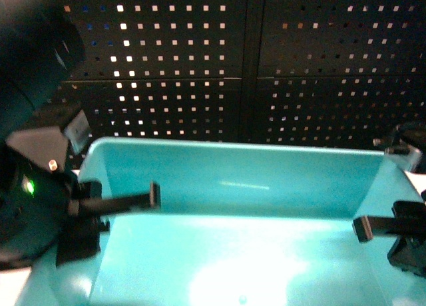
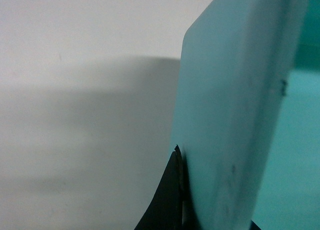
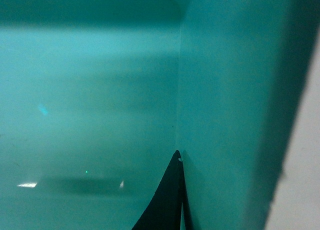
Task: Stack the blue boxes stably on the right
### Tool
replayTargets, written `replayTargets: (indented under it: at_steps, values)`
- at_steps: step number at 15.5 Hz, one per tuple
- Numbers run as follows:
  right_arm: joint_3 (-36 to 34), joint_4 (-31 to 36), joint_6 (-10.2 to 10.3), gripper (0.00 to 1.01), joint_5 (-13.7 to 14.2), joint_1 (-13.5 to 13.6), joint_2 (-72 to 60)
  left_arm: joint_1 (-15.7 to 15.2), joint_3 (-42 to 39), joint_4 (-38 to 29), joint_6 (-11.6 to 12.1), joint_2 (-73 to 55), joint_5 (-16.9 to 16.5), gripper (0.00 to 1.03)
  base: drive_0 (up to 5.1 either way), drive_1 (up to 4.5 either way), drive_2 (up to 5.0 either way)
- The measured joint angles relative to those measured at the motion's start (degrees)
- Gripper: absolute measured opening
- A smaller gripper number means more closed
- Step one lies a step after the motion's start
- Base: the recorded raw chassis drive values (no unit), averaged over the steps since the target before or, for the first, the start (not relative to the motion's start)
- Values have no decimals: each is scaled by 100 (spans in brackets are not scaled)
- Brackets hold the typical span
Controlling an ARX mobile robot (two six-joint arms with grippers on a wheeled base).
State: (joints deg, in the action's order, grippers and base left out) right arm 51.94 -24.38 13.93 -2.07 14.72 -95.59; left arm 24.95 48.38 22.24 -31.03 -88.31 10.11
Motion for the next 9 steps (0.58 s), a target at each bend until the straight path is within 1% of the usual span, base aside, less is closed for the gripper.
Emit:
replayTargets:
  at_steps: [1, 2, 3, 4, 5, 6, 7, 9]
  values:
    - [120, -146, 125, 2, -7, 46, 98, -79, 177, 168, 77, 125, -22, 2, 0, 0, 0]
    - [332, -433, 289, 2, -35, 142, 173, -219, 393, 527, 175, 192, -212, 2, 0, 0, 0]
    - [551, -699, 437, 2, -72, 175, 190, -341, 562, 879, 197, 190, -444, 2, 0, 0, 0]
    - [800, -986, 555, 2, -109, 173, 190, -435, 761, 1088, 195, 179, -616, 2, 0, 0, 0]
    - [984, -1172, 623, 2, -157, 170, 190, -518, 927, 1233, 190, 162, -726, 2, 0, 0, 0]
    - [1193, -1320, 688, 2, -216, 164, 190, -603, 1069, 1335, 188, 155, -758, 2, 0, 0, 0]
    - [1388, -1329, 708, 2, -210, 164, 188, -654, 1174, 1375, 181, 144, -758, 2, 0, 0, 0]
    - [1434, -1340, 697, 2, -160, 151, 103, -697, 1204, 1408, 151, 94, -837, 2, 0, 0, 0]
